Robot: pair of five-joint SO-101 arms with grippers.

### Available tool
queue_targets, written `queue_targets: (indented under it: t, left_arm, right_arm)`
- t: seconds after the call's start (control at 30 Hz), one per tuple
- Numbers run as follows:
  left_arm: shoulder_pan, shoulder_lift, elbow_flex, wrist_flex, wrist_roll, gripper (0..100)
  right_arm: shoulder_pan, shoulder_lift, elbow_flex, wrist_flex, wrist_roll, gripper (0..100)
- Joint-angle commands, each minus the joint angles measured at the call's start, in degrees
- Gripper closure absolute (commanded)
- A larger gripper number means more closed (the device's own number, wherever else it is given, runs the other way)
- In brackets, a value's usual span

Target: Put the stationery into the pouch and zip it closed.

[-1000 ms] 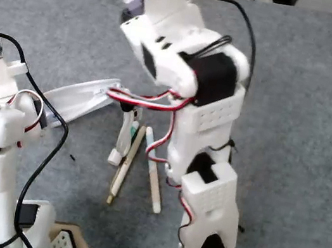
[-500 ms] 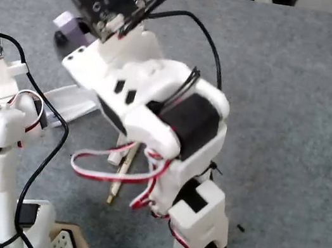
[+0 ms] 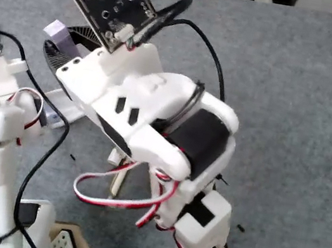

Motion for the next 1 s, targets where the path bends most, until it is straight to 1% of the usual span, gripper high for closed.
queue_targets:
  t: [0.0,0.1,0.33,0.43,0.53,0.67,0.87,0.97]
  left_arm:
    - [1.98,-0.44,-4.35,1.32,2.20,97]
    - [1.98,0.70,-4.18,1.41,4.48,97]
    - [3.30,2.55,-4.53,1.41,5.63,97]
    - [4.00,3.08,-3.74,1.41,5.63,97]
    - [3.74,3.08,-2.68,1.32,5.54,97]
    - [3.65,3.08,-0.92,1.23,5.27,97]
    - [0.75,3.08,-0.75,1.14,5.27,97]
    - [0.40,3.08,-0.75,1.14,5.27,97]
  right_arm:
    - [-0.35,-4.70,0.22,0.26,-0.44,98.6]
    - [-0.35,-7.16,0.22,0.26,-0.44,98.6]
    - [-0.35,-12.53,0.75,0.26,-0.35,98.6]
    - [-0.26,-13.49,6.81,0.26,-0.35,98.6]
    - [1.49,-13.67,14.29,0.18,-0.70,98.6]
    - [2.90,-13.14,20.62,-0.26,-0.70,98.6]
    - [3.08,-13.23,26.07,-1.76,-0.70,98.6]
    - [3.96,-13.23,27.47,-1.67,-0.70,98.6]
